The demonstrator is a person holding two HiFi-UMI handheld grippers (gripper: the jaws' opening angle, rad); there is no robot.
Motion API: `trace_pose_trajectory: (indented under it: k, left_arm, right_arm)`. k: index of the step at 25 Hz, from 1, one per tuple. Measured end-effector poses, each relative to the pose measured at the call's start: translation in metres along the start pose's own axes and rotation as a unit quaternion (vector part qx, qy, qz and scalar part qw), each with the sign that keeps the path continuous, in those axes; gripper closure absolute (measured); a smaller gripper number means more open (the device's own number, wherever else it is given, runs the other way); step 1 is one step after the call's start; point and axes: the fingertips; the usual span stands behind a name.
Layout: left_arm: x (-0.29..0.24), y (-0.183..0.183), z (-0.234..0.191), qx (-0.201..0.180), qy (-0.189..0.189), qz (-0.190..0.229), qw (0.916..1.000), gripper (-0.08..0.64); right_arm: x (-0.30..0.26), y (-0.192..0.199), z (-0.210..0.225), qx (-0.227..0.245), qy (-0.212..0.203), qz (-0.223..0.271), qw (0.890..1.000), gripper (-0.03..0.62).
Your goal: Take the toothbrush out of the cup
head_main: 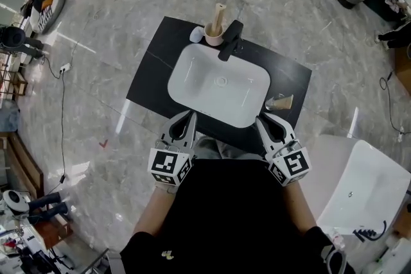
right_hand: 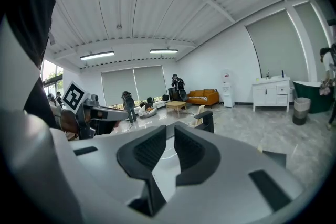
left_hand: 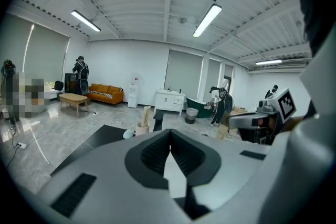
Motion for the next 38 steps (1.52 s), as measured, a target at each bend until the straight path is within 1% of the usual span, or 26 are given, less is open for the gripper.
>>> trace_pose_trajectory:
  k: [5, 12, 16, 23, 27, 34, 38]
  left_arm:
    - [-0.016, -0.005, -0.006, -0.006, 0.024, -0.004, 0.9997, 0.537]
    - [-0.043, -0.015, -0.019, -0.007, 0.063, -0.009, 0.9979, 0.537]
    - [-0.058, -0.019, -0.024, -0.006, 0.081, -0.012, 0.9967, 0.537]
    - [-0.082, -0.026, -0.037, -0.006, 0.107, -0.012, 0.9941, 0.537]
    - [-0.097, -0.03, -0.045, 0.004, 0.125, -0.019, 0.992, 0.537]
    - [-0.145, -0.035, -0.063, -0.013, 0.151, -0.034, 0.9879, 0.535]
    - [-0.178, -0.034, -0.073, -0.015, 0.166, -0.054, 0.9845, 0.535]
  right_arm:
    - [-0.005, -0.002, 0.002, -0.003, 0.023, -0.007, 1.0, 0.528]
    - [-0.015, -0.008, 0.004, -0.01, 0.059, -0.002, 0.998, 0.528]
    - [-0.016, -0.016, 0.007, -0.008, 0.084, -0.001, 0.996, 0.528]
    - [-0.011, -0.018, 0.011, -0.01, 0.131, -0.005, 0.991, 0.528]
    - [-0.008, -0.018, 0.008, -0.016, 0.163, -0.01, 0.986, 0.528]
    - [-0.01, -0.012, 0.002, -0.031, 0.228, -0.011, 0.973, 0.528]
    - [-0.01, -0.006, 0.0, -0.048, 0.268, -0.007, 0.962, 0.528]
Point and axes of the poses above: the fingertips, and each gripper's own axes: x backward along the fingers, z to its right, y out of its underside, and after that the axes turned 7 degrees about -y, right-handed
